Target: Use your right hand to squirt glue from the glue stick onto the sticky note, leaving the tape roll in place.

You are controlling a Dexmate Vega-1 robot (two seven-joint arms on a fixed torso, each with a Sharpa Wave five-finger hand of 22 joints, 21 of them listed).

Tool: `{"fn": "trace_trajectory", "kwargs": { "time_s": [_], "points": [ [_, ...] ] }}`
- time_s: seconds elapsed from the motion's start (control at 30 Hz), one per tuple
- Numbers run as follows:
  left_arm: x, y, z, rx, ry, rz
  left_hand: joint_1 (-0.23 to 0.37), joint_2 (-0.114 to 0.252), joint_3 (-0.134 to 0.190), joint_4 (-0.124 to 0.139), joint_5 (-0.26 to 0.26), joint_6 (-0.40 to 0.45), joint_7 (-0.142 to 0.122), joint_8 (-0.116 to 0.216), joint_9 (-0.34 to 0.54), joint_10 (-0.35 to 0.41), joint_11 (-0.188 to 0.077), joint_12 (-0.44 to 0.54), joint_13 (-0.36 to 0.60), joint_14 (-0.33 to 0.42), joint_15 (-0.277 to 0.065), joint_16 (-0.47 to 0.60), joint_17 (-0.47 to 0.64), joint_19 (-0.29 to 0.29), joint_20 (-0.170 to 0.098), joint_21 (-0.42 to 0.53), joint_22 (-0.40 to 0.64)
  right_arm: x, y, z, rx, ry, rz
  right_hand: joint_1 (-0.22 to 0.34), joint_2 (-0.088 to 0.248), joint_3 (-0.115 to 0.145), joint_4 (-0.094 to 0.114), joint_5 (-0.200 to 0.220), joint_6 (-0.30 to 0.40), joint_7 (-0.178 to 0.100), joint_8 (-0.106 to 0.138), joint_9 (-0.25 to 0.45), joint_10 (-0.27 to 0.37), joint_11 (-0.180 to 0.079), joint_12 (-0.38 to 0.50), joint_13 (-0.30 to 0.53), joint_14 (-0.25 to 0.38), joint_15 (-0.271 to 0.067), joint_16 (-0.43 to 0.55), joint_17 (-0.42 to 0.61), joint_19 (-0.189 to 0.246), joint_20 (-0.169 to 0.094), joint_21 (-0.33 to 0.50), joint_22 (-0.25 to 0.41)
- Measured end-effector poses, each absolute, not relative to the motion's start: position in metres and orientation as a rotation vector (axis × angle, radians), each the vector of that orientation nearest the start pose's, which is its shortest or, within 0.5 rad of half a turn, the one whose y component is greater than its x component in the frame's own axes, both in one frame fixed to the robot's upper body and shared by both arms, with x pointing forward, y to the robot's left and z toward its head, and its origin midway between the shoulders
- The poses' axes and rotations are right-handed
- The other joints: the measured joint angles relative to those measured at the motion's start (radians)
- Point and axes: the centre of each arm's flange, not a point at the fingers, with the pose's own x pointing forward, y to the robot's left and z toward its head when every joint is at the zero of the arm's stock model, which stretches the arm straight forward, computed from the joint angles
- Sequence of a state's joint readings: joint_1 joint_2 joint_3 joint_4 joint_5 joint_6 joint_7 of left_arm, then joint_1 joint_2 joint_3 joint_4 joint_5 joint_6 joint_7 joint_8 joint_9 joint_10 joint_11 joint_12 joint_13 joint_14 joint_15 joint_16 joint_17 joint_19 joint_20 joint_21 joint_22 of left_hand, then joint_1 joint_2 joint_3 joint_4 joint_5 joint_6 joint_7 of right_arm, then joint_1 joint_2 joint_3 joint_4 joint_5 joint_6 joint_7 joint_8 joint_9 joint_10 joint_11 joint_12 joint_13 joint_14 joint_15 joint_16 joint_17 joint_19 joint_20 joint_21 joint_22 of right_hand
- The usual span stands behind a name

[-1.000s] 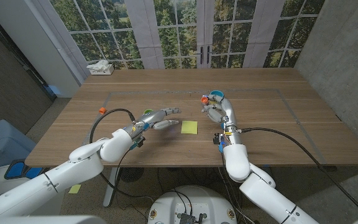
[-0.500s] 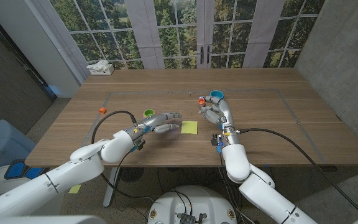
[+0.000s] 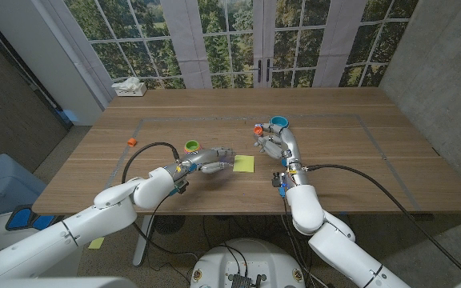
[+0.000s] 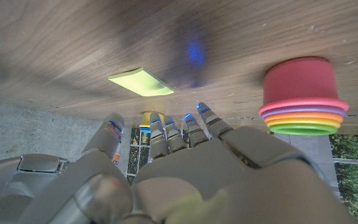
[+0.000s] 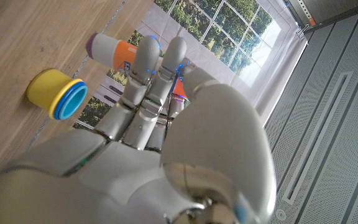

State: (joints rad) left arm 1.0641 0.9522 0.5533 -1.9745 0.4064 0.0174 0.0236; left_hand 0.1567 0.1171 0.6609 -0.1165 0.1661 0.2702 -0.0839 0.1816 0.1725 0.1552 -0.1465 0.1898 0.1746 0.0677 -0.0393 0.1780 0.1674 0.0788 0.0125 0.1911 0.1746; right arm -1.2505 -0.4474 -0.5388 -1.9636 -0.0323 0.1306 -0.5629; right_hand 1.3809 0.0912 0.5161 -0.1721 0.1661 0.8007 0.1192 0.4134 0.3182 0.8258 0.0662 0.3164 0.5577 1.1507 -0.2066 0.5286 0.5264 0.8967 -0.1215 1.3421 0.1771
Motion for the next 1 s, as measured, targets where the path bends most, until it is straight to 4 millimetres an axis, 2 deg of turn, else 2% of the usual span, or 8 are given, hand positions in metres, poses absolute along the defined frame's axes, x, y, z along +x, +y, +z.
{"fn": "trace_trajectory", "kwargs": {
  "time_s": [0.07,0.2,0.3,0.4,0.53,1.0],
  "points": [
    [0.5290,0.1931,-0.0825,1.352,-0.668,-0.332,0.000,0.000,0.000,0.000,0.000,0.000,0.000,0.000,0.000,0.000,0.000,0.000,0.000,-0.005,0.005,0.000,0.000,0.000,0.000,0.000,0.000,0.4853,-0.1171,-0.0881,-0.203,-0.773,0.051,0.000,0.000,0.000,0.000,0.000,0.000,0.000,0.000,0.000,0.000,0.000,0.000,0.001,0.000,0.000,0.000,0.000,0.000,0.000,0.000,0.000],
    [0.5301,0.1938,-0.0843,1.372,-0.655,-0.335,-0.036,-0.004,-0.020,0.020,0.000,0.005,-0.005,0.000,0.000,0.004,-0.004,0.000,0.000,-0.005,0.005,0.000,0.006,-0.027,-0.006,-0.008,0.000,0.4845,-0.1175,-0.0879,-0.204,-0.774,0.052,0.000,0.000,0.000,0.000,-0.001,0.000,0.000,-0.001,0.000,0.000,0.000,-0.001,0.001,0.000,0.000,0.000,0.000,0.000,0.000,-0.004,0.000],
    [0.5309,0.1944,-0.0853,1.384,-0.647,-0.335,-0.049,-0.007,-0.025,0.025,0.000,0.011,0.000,0.000,0.000,0.008,-0.008,0.000,0.000,-0.009,0.002,0.000,0.007,-0.029,-0.007,-0.008,0.000,0.4841,-0.1178,-0.0877,-0.205,-0.775,0.052,0.000,0.000,0.000,0.000,-0.001,0.000,0.000,-0.001,0.000,0.000,0.000,-0.004,0.001,0.000,0.000,0.000,0.000,0.000,0.000,-0.004,0.000],
    [0.5322,0.1879,-0.0852,1.390,-0.651,-0.345,-0.058,-0.008,-0.031,0.031,0.000,0.011,0.000,0.000,0.000,0.009,-0.009,0.000,0.000,-0.009,0.001,0.000,0.007,-0.033,-0.012,-0.008,0.000,0.4843,-0.1152,-0.0882,-0.193,-0.762,0.085,0.000,0.000,0.000,0.000,-0.001,0.000,0.000,-0.002,-0.001,0.000,0.000,-0.004,0.005,0.000,0.000,0.000,0.004,0.000,0.000,-0.004,0.002],
    [0.5331,0.1880,-0.0854,1.399,-0.646,-0.343,-0.098,-0.024,-0.045,0.054,0.004,0.039,-0.001,0.003,-0.004,0.035,-0.016,0.007,0.000,-0.009,0.001,0.000,0.007,-0.045,-0.013,-0.008,0.000,0.4844,-0.1138,-0.0875,-0.191,-0.760,0.097,0.000,0.000,0.000,0.000,-0.002,0.000,0.000,-0.001,-0.001,0.003,0.003,-0.005,0.006,0.006,-0.003,0.000,0.002,0.000,0.000,-0.004,0.002],
    [0.5372,0.1874,-0.0864,1.428,-0.630,-0.338,-0.136,-0.038,-0.064,0.084,0.008,0.063,0.002,0.003,-0.005,0.047,-0.018,0.007,0.000,-0.009,0.002,0.000,0.007,-0.069,-0.012,-0.008,0.000,0.4891,-0.1080,-0.0813,-0.199,-0.735,0.151,0.000,0.000,0.000,0.000,0.001,0.000,0.000,0.001,0.000,0.005,0.005,-0.012,0.006,0.007,-0.004,-0.003,0.005,0.000,0.000,-0.007,0.002]
  ]
}}
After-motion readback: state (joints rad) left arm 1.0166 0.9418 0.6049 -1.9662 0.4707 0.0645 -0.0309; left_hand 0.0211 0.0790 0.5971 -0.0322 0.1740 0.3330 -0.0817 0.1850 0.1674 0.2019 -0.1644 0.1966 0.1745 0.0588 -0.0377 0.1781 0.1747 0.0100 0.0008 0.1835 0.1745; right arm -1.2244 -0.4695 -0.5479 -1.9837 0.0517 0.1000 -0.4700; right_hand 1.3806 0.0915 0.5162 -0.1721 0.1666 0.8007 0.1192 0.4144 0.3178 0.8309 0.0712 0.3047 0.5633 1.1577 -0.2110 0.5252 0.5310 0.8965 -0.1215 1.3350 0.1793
